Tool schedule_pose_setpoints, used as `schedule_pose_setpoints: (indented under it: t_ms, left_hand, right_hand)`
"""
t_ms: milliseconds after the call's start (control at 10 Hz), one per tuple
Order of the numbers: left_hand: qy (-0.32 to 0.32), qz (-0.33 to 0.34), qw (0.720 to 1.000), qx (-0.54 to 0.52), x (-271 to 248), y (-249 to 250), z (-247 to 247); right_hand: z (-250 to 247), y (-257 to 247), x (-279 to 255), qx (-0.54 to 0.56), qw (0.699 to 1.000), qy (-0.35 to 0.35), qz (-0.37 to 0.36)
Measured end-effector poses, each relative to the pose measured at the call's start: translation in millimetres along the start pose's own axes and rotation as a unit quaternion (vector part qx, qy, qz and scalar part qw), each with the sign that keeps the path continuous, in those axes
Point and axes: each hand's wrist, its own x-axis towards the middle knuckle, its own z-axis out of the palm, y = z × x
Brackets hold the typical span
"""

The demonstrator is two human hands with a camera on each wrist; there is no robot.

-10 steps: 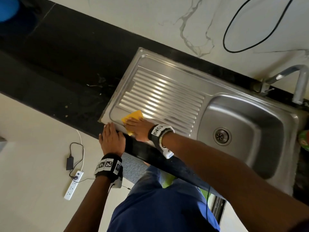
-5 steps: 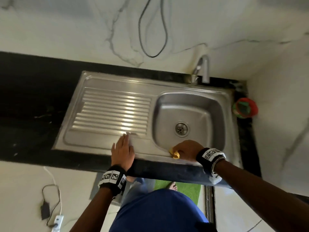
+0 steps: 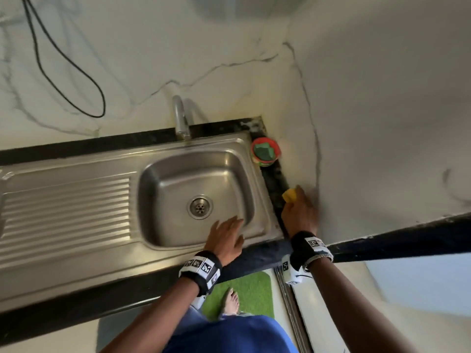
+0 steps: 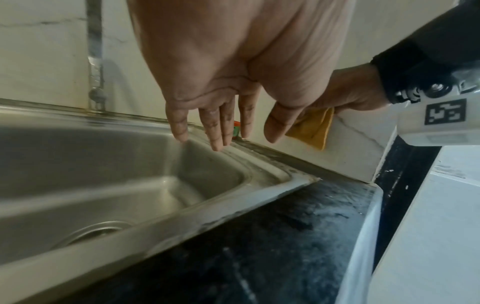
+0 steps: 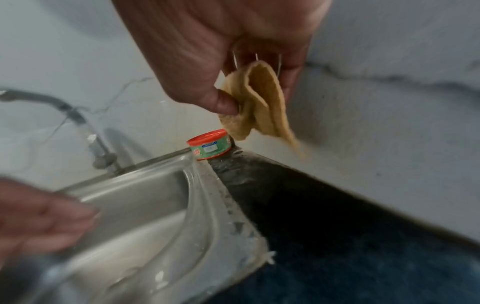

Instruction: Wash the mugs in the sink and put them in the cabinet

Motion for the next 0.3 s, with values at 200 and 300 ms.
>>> schedule_pose_setpoints:
  t_ms: [200,300]
  left_hand:
    - [-0.022,0.001,1.000,0.007,10.1,32.4,10.8]
    - [-0.012,-0.028,1.000,-0.002,4.2,16.2,6.8]
  right_hand:
    - [22.2,17.4,-19.7,-0.147,0.980,-0.132,-0.026]
    - [35.2,23.5,-28.2,-0.164,0.977,-0.134,-0.015]
